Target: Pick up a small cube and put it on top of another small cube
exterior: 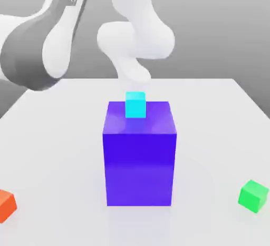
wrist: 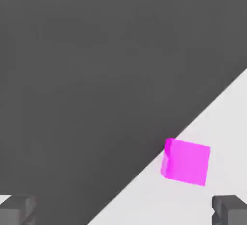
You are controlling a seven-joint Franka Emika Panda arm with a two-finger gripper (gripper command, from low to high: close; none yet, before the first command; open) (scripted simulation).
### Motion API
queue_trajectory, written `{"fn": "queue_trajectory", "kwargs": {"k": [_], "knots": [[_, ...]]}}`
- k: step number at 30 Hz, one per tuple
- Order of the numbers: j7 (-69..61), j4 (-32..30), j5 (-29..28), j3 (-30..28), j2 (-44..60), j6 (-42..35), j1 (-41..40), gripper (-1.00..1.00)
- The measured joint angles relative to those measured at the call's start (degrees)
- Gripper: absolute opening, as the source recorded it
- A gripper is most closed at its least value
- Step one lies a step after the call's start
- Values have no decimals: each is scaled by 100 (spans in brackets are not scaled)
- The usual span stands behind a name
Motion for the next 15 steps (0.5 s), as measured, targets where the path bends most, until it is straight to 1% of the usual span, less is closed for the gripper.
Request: {"fn": "queue_trajectory", "kwargs": {"k": [4,8,9,15], "knots": [[12,233,339,-20,826,103,-317,0],[-38,452,521,74,1655,572,-485,0],[-50,488,542,93,1796,672,-502,-100],[-69,507,569,101,1866,725,-508,-100]]}}
